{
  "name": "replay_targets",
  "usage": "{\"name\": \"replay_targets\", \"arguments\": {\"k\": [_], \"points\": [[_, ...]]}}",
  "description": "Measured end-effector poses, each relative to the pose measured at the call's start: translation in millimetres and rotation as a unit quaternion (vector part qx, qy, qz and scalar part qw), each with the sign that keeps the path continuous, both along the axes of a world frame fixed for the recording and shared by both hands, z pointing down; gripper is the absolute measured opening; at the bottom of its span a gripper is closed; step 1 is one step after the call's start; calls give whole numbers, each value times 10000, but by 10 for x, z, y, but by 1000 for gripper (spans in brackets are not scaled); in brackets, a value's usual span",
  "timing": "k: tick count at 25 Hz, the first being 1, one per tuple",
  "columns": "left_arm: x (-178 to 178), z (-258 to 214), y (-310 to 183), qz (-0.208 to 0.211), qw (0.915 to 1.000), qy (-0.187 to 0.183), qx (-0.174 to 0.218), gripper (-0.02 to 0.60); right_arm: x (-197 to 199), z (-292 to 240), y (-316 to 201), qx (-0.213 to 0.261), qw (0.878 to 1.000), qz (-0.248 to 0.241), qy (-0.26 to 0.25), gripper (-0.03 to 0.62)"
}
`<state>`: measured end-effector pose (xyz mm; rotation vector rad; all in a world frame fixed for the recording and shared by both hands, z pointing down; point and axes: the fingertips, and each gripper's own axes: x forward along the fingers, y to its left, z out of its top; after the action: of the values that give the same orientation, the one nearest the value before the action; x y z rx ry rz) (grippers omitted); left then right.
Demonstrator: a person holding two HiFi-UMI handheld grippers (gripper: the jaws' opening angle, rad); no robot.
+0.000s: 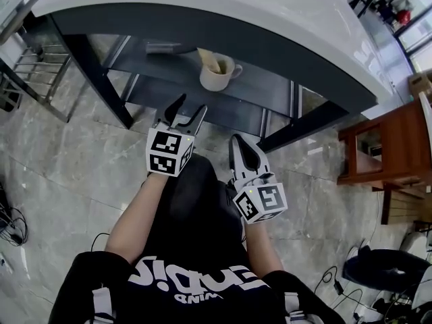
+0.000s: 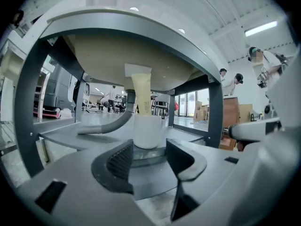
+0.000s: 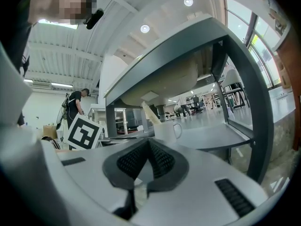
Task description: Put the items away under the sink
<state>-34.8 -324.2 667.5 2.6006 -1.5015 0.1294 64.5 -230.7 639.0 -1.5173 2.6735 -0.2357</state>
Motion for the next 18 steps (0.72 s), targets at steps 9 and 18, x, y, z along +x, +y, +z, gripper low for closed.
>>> {"name": "replay_targets", "arguments": {"k": [9,18], "points": [[-73,-1,303,186,9998,-93,70,30,-157,14,46,-39,9999,-103,68,18],[-12,-296,445,553,9985,9,-47,20,-229,-331,13,32,9999,-163,-11,18]]}}
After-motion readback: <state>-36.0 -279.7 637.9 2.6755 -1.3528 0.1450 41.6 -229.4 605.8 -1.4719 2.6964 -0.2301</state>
